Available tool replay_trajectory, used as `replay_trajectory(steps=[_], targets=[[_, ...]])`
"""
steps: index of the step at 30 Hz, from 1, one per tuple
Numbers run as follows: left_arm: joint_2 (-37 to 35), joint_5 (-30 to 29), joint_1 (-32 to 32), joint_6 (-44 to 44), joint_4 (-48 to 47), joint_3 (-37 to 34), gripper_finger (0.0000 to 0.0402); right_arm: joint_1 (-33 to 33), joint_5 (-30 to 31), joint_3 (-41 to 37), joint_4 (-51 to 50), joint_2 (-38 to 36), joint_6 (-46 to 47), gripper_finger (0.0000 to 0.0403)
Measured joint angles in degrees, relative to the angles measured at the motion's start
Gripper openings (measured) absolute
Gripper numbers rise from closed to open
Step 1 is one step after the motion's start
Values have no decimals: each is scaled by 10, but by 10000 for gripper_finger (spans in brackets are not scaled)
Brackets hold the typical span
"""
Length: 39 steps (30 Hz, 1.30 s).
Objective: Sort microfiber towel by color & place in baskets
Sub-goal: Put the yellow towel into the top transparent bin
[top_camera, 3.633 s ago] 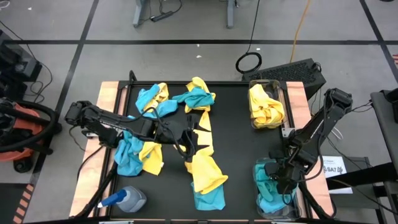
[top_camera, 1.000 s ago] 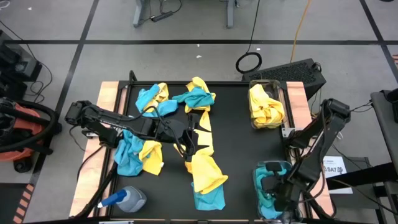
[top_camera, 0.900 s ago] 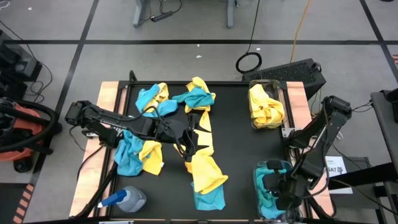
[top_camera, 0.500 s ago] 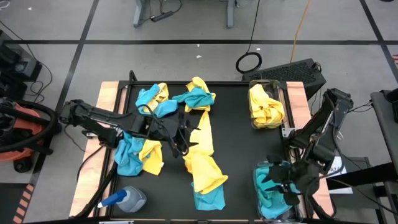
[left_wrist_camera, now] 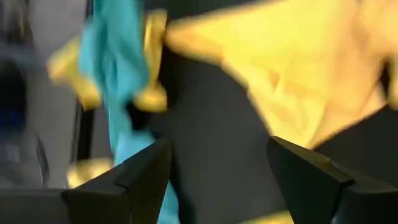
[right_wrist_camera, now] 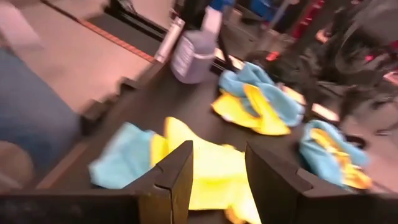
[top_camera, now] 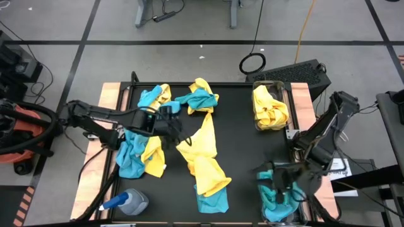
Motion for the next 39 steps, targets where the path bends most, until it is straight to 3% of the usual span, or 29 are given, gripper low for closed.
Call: replay_trajectory(steps=[3,7,15,25,34,39], targets=[[-4,6,8,-60,-35,-18,272,-24,8,0,-1,20,-17,137],[-4,73,10,-106,-96,-55,272,-46,6,0,-4,47,-16,137],[-5,172,4,-123,-30,-136,272,-65,4,0,-32,76,29,137],[4,194,-33,-50,223,-166,272,-85,-10,0,-25,83,63,137],[54,287,-88,65,439,-168,272,-89,-10,0,1,83,60,137],[103,256,-111,134,529,-168,272,-89,-10,0,13,83,57,137]])
